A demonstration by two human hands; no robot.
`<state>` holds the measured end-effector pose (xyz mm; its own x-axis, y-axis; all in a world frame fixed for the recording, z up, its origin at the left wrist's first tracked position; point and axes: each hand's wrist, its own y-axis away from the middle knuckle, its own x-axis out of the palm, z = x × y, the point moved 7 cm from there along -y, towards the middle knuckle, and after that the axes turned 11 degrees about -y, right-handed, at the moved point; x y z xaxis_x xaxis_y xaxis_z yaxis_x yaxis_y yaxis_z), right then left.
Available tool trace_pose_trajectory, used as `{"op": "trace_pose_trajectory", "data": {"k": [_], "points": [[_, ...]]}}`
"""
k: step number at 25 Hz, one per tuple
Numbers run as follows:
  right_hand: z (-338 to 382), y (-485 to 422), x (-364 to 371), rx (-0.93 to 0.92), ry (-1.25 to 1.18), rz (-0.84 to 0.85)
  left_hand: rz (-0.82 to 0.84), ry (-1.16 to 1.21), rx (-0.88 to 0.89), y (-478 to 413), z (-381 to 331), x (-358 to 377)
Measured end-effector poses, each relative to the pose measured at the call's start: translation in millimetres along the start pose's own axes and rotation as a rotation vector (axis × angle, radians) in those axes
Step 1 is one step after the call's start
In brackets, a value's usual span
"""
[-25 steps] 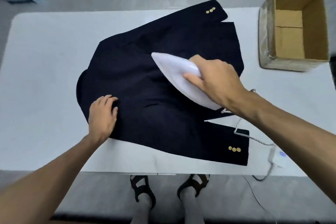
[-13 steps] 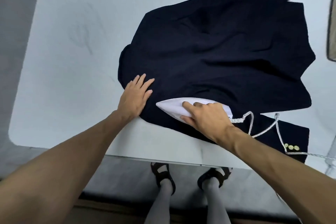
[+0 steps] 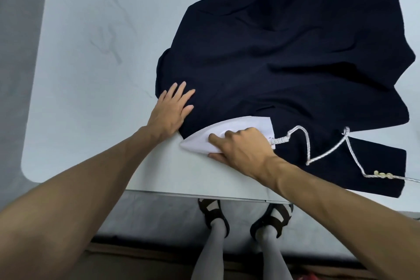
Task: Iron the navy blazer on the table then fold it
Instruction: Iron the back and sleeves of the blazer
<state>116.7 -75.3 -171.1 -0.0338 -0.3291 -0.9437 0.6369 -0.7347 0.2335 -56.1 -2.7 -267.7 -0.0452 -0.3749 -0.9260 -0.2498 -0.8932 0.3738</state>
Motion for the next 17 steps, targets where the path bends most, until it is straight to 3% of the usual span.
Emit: {"op": "trace_pose_trajectory", "data": {"k": [3, 5, 9, 17], "points": [[2, -4, 11, 0.038, 0.025, 0.061, -0.114, 0.058, -0.001, 1, -17, -9], [1, -4, 13, 0.034, -0.011, 0.052, -0.186, 0.2, 0.092, 0, -40, -16], [-3, -5, 15, 0.063, 0.009, 0.048, -0.107, 0.117, 0.21, -14, -47, -1], [-47, 26, 13, 0.16, 0.058, 0.094, -0.04, 0.034, 0.203, -21, -42, 5]]}}
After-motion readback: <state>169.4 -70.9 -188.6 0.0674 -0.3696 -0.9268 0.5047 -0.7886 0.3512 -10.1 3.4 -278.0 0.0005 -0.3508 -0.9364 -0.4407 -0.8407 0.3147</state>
